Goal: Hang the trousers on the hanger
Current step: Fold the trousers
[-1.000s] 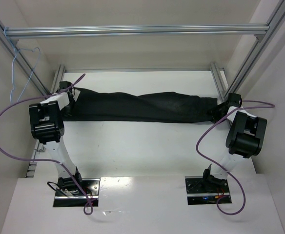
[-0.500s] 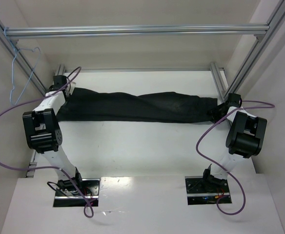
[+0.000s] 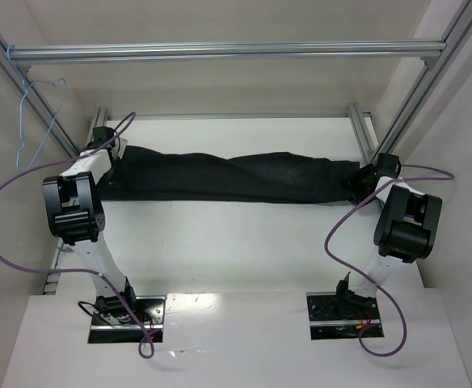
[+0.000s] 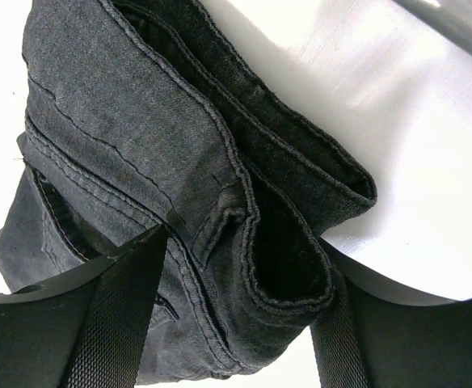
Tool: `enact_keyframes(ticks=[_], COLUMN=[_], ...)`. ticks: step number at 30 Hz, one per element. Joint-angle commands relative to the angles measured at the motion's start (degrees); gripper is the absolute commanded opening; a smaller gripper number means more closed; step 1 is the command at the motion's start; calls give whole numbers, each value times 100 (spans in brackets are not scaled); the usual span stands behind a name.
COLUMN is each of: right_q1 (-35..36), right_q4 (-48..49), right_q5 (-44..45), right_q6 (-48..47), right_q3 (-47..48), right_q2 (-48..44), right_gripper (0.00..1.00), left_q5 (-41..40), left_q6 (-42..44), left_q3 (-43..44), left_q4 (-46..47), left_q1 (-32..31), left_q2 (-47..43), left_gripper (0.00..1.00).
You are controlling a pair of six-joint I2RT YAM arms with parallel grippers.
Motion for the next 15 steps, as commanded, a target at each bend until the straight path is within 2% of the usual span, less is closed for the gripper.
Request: enact_keyframes(ticks=[1, 6, 7, 9, 10, 13, 14, 15], right_q1=[3, 3, 3, 3, 3, 3, 3, 3], right_q4=[11, 11, 11, 11, 11, 11, 63, 64], right_q5=[268, 268, 216, 216, 268, 268, 268, 268], right_q6=[-66, -66, -66, -127, -127, -127, -127, -127], right_q3=[-30, 23, 23, 23, 23, -30, -30, -82], right_q2=[141, 256, 256, 256, 203, 203, 203, 203], right_gripper=[72, 50, 42, 41, 41, 41, 41, 41], left_q5=[38, -366, -366, -366, -366, -297, -296, -296], left_q6=[-216, -216, -216, -216, -216, -216, -277, -278], left_q3=[194, -25, -78, -148, -148, -148, -148, -148], left_q4=[173, 489, 541, 664, 665, 612, 612, 612], left_q1=[-23, -23, -23, -23, -23, -23, -23, -23], left_q2=[283, 591, 591, 653, 722, 723, 723, 654], left_gripper=[93, 93, 88, 81, 76, 53, 44, 31])
